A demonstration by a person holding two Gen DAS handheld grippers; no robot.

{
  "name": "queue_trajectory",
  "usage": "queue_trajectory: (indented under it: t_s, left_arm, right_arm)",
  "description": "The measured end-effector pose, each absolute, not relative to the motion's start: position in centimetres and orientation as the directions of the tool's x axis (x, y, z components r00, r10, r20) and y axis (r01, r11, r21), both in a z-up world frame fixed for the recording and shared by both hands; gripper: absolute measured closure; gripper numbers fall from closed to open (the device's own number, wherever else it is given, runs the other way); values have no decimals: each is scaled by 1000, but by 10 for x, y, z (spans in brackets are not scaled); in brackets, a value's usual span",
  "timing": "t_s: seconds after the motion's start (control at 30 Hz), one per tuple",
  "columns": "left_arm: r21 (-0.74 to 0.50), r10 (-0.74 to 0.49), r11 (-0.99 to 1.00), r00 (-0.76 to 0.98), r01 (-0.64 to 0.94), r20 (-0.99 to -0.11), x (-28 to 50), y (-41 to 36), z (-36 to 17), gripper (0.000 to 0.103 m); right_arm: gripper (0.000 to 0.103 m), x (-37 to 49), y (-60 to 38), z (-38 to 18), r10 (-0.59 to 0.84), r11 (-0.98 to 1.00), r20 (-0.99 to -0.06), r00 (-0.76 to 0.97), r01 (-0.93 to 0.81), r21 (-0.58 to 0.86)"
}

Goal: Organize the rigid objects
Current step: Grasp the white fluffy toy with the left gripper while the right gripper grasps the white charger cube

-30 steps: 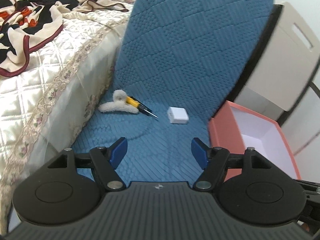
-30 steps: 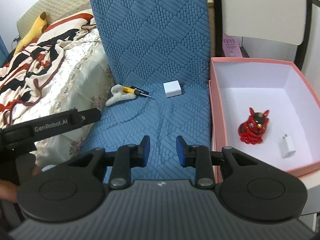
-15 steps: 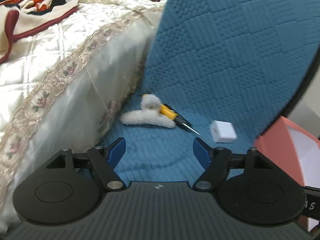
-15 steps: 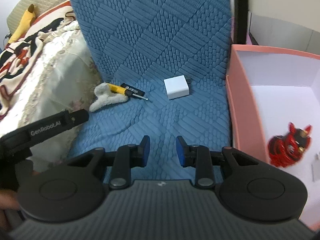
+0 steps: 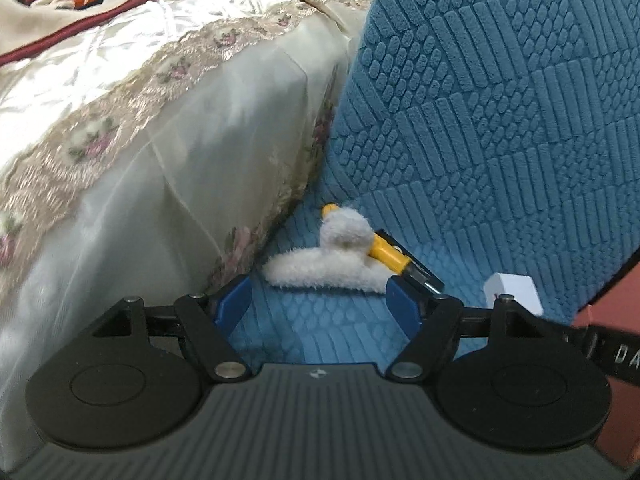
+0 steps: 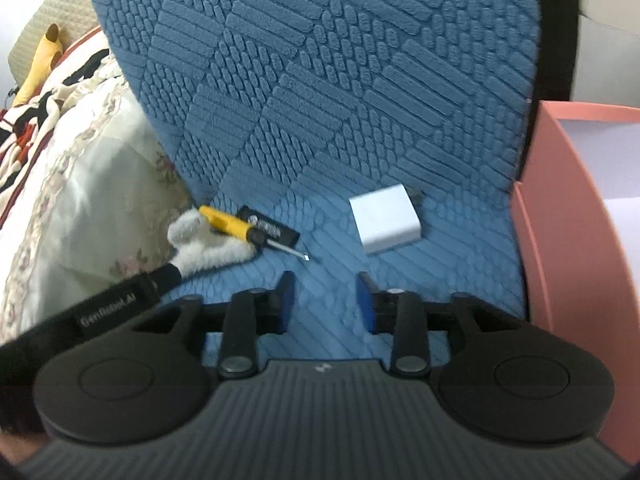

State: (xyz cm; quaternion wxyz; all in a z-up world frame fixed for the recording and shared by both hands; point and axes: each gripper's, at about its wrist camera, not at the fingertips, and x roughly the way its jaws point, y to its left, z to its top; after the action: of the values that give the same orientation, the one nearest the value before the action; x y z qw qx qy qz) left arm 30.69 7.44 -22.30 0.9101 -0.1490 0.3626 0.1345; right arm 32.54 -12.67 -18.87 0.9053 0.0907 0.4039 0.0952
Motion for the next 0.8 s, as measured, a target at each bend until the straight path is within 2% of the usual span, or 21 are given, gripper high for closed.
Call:
queue_trajectory:
  t_s: [0.2,0.6,0.8]
  left_arm:
    - [-147,137,934,708,-325,-693,329,70,-223,25]
    - [-100,133,953,688,-288,-713,371,59,-238,26]
    - [-94,129,954,669,-286,-732,381,64,-247,39]
  right_arm:
    - [53,352,-124,-198,234,969,-714,660,-96,228]
    - [54,400,-137,-222,133,991,-735,664,-83,104]
    - [54,406,-144,-227,129,992,-740,660,-83,100]
